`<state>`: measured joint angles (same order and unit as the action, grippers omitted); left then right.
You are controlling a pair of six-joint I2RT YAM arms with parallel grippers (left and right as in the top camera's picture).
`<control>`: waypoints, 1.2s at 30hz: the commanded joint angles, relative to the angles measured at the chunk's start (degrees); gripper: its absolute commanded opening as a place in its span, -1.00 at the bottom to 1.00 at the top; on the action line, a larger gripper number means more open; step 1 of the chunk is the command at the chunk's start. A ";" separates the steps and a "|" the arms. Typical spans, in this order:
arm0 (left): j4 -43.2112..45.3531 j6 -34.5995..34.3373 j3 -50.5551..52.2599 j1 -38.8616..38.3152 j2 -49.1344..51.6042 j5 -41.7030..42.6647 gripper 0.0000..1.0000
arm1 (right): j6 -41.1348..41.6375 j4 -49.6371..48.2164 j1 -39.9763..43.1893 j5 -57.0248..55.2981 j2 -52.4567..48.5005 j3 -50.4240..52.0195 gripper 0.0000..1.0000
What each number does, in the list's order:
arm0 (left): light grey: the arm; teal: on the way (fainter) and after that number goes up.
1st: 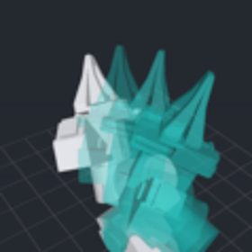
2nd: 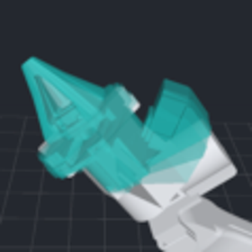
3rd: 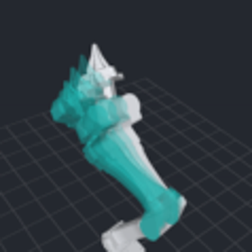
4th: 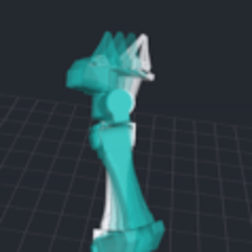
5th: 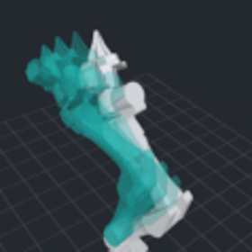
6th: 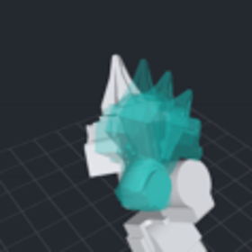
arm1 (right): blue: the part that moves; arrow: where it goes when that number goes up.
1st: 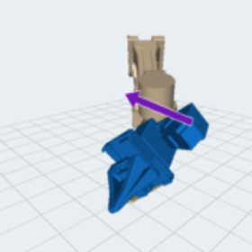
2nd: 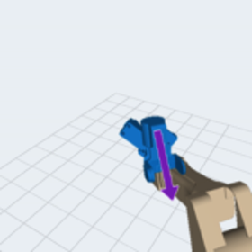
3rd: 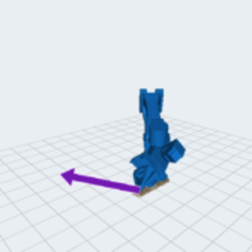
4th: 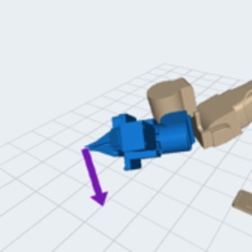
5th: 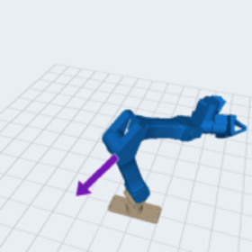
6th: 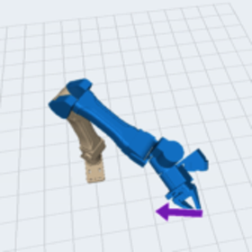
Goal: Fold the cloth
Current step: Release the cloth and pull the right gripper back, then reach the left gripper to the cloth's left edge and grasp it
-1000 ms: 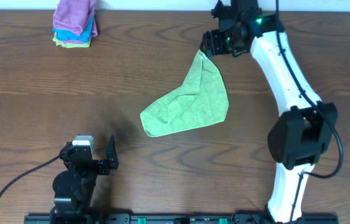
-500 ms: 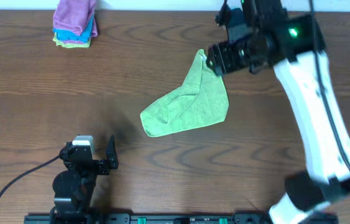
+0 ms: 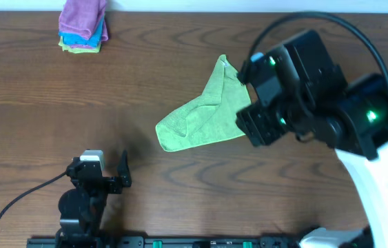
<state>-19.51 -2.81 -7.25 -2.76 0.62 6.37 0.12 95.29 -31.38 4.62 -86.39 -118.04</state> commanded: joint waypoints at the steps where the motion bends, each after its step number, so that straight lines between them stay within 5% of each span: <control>1: -0.50 -8.20 1.20 0.15 -0.31 6.25 0.91 | 1.60 -0.09 -0.63 -1.40 4.61 3.82 0.39; 13: -0.35 -24.74 1.14 0.15 -0.31 16.26 0.90 | 7.17 0.76 -0.63 3.34 17.88 13.64 0.65; 19: 0.37 -31.76 1.14 0.15 -0.31 18.95 0.90 | 10.56 2.01 -0.63 4.37 20.57 13.70 0.99; 26: 4.22 -27.08 1.18 0.09 -0.31 29.66 0.91 | 10.49 1.99 -0.63 5.92 21.27 13.70 0.99; 36: 15.21 -22.36 0.13 -5.99 9.88 20.90 0.92 | 7.93 -0.22 -0.57 -0.81 21.31 13.70 0.99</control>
<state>-6.13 -27.79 -6.20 -7.14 6.68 30.74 9.39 95.79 -31.38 6.13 -65.30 -104.47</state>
